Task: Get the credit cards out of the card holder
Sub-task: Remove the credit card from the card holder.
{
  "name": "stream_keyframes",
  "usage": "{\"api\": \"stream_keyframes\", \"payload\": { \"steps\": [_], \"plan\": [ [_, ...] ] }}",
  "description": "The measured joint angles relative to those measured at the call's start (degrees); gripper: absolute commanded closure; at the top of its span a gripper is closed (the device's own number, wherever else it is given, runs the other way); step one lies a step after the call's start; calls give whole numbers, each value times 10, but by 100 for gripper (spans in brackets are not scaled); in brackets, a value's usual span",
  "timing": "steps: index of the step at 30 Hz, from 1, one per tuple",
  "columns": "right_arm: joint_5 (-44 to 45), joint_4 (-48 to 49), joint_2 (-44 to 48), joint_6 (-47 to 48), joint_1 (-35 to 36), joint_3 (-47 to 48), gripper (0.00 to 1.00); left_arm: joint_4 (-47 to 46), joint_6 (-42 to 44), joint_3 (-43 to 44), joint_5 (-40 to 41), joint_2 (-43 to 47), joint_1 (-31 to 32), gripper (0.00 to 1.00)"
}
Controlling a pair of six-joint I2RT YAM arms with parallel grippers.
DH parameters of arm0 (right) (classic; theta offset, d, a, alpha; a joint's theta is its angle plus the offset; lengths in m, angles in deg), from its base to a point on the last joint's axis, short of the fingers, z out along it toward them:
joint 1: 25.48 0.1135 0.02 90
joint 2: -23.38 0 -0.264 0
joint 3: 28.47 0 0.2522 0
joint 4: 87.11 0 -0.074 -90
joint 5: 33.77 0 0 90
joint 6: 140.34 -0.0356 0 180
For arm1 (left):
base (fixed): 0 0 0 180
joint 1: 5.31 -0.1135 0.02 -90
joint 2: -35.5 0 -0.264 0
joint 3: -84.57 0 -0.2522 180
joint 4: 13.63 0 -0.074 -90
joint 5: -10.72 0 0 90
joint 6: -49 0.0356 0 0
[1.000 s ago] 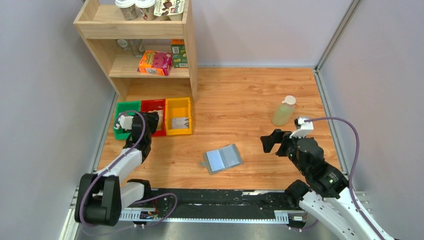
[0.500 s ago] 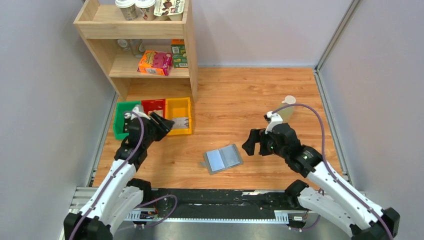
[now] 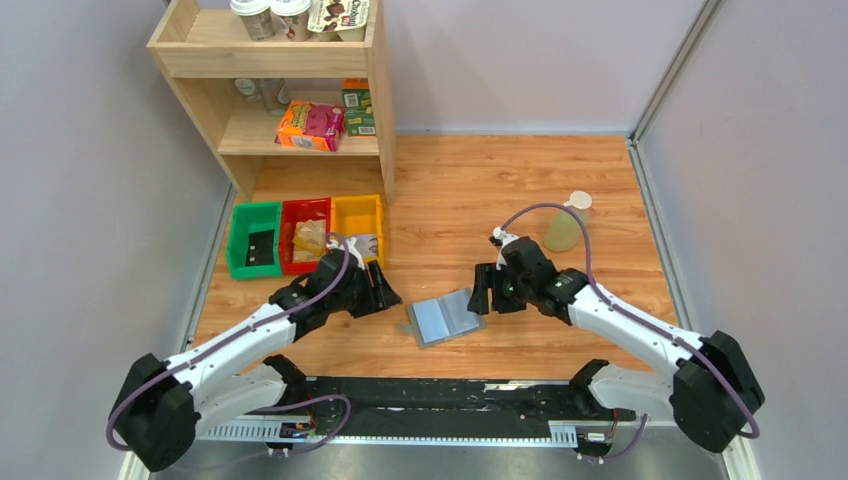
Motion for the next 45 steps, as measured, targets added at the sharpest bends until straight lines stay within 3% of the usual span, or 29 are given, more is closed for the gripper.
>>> {"api": "stream_keyframes", "payload": {
  "steps": [13, 24, 25, 45],
  "plan": [
    [-23, 70, -139, -4, 11, 16, 43, -103, -28, -12, -26, -148, 76, 52],
    [-33, 92, -172, -5, 28, 18, 47, -168, -48, -31, -27, -211, 110, 66],
    [-34, 92, -172, -5, 29, 19, 47, -174, -50, -31, -27, -214, 112, 71],
    [-40, 55, -126, -5, 101, 79, 44, -193, -57, -31, -27, -228, 124, 72]
  ]
}}
